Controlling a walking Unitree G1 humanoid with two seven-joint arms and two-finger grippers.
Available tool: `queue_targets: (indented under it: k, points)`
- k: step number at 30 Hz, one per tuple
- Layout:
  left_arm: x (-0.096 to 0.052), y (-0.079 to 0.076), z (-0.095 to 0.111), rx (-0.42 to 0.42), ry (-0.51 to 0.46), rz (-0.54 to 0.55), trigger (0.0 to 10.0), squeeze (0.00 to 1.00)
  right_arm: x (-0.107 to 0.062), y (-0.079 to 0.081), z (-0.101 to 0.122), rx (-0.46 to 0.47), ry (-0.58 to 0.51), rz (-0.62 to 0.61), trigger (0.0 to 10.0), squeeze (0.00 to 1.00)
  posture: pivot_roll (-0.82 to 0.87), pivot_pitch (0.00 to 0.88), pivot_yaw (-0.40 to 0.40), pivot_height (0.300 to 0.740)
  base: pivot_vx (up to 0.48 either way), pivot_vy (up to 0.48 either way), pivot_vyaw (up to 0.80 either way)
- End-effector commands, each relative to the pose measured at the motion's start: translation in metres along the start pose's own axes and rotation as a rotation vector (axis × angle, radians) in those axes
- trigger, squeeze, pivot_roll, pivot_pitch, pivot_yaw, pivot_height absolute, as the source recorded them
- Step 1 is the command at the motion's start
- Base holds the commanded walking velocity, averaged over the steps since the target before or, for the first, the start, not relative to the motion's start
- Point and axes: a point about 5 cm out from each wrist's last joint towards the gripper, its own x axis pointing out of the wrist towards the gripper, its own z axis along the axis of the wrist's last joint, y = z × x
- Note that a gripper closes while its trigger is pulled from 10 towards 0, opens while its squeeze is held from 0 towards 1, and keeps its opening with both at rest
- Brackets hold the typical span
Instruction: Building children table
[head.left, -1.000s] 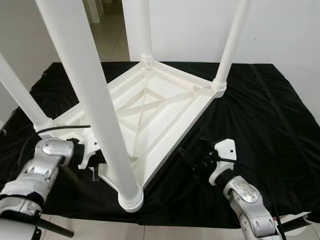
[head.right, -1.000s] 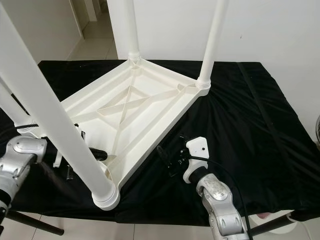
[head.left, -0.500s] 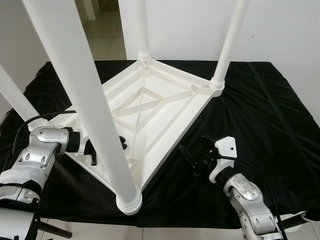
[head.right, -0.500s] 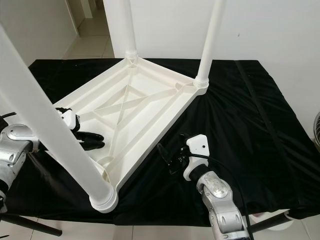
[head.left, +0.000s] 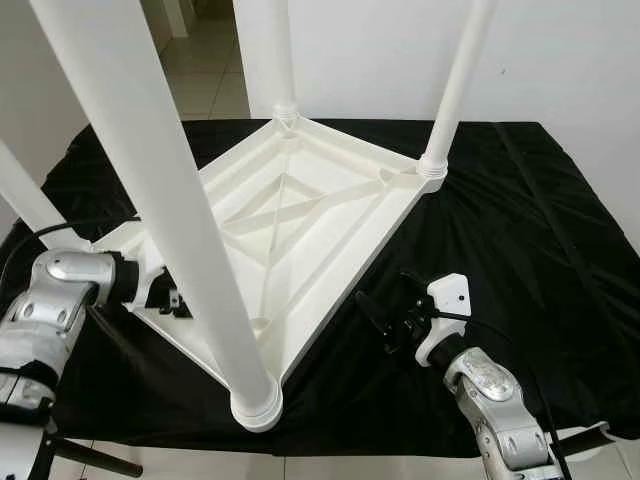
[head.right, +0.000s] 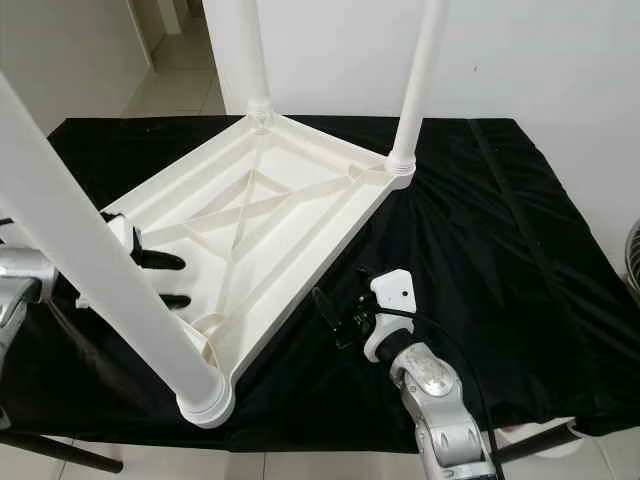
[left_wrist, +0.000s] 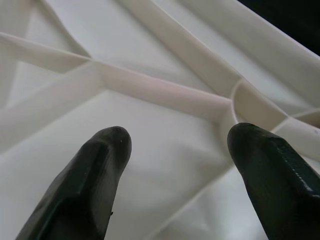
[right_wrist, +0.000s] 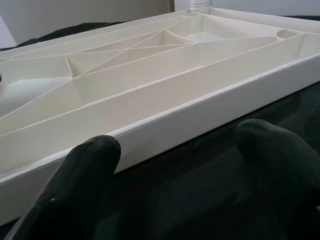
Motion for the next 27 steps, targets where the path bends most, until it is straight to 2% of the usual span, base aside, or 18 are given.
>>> queue_targets:
  k: [1,16,25,26,27]
  points:
    - [-0.005,-0.012,-0.007,-0.003,0.057,-0.154,10.0,0.0,0.001,0.002,-0.003,0.012,0.009,0.011,10.0,0.0,0.0,0.126,0.053,0.74,0.0,0.0,0.0]
    - [-0.001,-0.022,-0.022,0.021,0.129,-0.171,10.0,0.0,0.001,0.004,-0.004,0.011,0.01,0.022,10.0,0.0,0.0,0.108,0.05,0.74,0.0,0.0,0.0]
    - [0.011,-0.023,-0.026,0.008,0.157,-0.179,10.0,0.0,0.001,0.004,-0.003,0.009,0.004,0.012,10.0,0.0,-0.02,0.109,0.061,0.74,0.0,0.0,0.0]
    - [0.011,-0.024,-0.028,0.009,0.176,-0.194,6.0,0.0,0.0,0.004,-0.003,0.008,0.004,0.011,10.0,0.0,-0.03,0.111,0.064,0.74,0.0,0.0,0.0]
    - [0.011,-0.024,-0.028,0.009,0.176,-0.194,6.0,0.0,0.0,0.004,-0.003,0.008,0.004,0.011,10.0,0.0,-0.03,0.111,0.064,0.74,0.0,0.0,0.0]
